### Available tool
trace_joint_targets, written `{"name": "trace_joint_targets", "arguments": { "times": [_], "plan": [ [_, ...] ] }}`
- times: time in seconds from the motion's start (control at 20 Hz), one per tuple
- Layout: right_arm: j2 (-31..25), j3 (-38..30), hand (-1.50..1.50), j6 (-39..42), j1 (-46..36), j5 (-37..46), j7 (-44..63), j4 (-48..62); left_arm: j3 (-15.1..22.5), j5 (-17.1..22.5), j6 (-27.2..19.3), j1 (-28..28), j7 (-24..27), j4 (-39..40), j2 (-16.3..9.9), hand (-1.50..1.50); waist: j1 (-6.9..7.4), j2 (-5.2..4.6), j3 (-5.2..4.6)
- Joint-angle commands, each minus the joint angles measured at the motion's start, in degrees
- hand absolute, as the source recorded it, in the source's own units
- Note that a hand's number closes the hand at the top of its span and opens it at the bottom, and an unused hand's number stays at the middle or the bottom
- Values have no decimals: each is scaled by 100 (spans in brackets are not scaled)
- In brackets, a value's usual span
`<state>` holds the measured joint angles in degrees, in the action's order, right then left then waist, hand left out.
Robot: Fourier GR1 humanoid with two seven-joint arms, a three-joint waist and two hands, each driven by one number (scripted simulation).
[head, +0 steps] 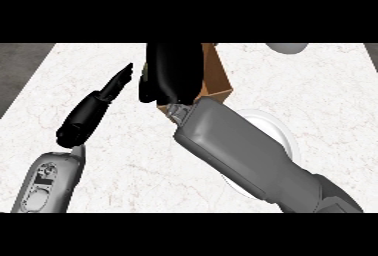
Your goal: Pick the squash from the plate and place it in the cardboard box
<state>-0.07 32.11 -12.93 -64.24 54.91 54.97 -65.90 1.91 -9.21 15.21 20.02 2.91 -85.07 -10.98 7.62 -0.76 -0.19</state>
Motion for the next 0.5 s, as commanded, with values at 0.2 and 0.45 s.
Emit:
{"name": "trace_joint_targets", "arguments": {
  "times": [0.2, 0.45],
  "plan": [
    [6, 18, 150, -399, -1349, -585, 493, 1761, -83, -61, -138, -157, -51, -144, 9, 0, -320, 5, 4],
    [6, -216, 150, 59, -1249, -1416, -180, 2653, -112, -118, -130, -252, 198, 23, -38, 0, -352, -47, 4]
  ]
}}
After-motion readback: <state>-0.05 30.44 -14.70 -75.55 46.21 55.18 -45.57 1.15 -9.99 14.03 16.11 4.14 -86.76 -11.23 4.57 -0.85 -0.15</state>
